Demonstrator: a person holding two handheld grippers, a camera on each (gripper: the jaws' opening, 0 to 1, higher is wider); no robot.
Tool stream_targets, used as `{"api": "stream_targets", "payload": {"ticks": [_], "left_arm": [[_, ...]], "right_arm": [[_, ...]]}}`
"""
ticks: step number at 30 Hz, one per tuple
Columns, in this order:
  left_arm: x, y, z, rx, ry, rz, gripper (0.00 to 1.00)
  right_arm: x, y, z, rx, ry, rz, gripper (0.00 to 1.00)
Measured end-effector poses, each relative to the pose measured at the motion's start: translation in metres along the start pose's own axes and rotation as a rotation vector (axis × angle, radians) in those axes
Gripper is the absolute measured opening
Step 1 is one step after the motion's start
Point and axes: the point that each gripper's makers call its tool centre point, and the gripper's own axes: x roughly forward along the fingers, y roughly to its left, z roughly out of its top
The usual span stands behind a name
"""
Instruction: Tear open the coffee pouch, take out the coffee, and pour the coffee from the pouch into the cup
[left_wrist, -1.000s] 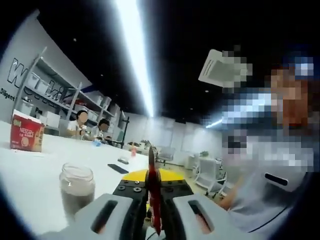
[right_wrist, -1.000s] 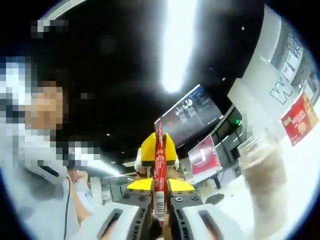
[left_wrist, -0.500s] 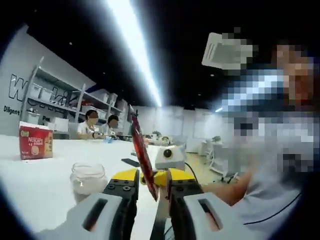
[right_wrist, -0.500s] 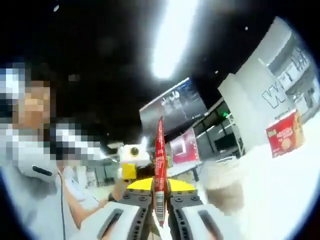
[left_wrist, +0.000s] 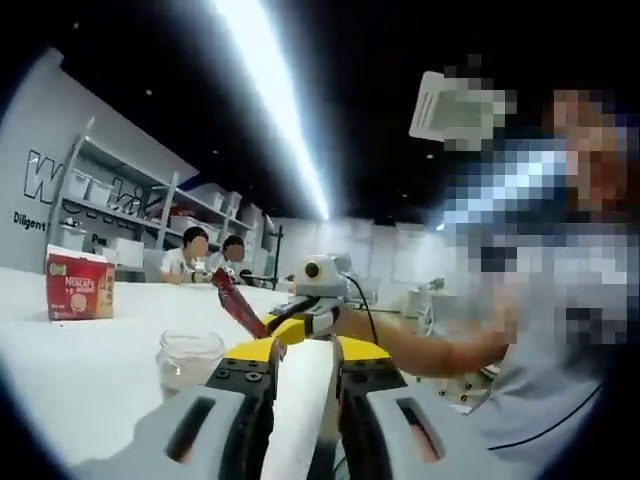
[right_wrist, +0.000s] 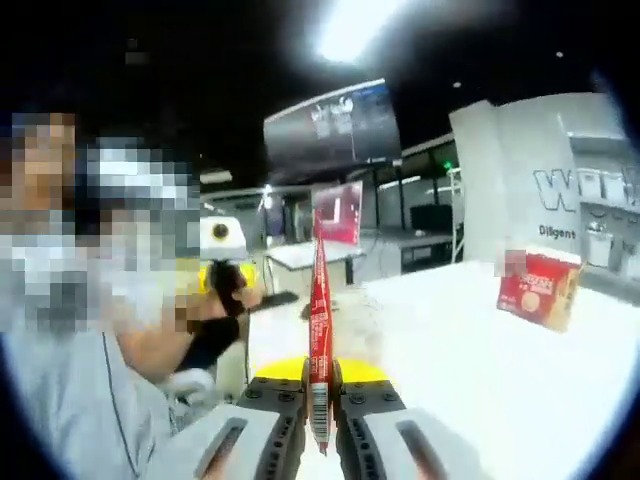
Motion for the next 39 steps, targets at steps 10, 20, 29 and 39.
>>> {"api": "stream_targets", "payload": {"ticks": [10, 20, 29, 39], "left_arm": [[-0.003, 0.005, -0.003, 0.004, 0.018, 0.012, 0.23], [-0.005, 0.009, 0.000, 0.002, 0.002, 0.016, 0.23], [-0.008, 0.010, 0.001, 0.005, -0.001, 0.019, 0.22], [-0.012, 0.011, 0.003, 0.013, -0.010, 0.019, 0.22]], "right_arm": [[-0.002, -0.018, -0.002, -0.078, 0.264, -0.005, 0.09], [-0.005, -0.020, 0.004, -0.113, 0.479, 0.026, 0.09], [0.000, -0.022, 0.011, -0.152, 0.603, 0.057, 0.09], [0.001, -0.026, 0.011, -0.182, 0.755, 0.076, 0.09]]}}
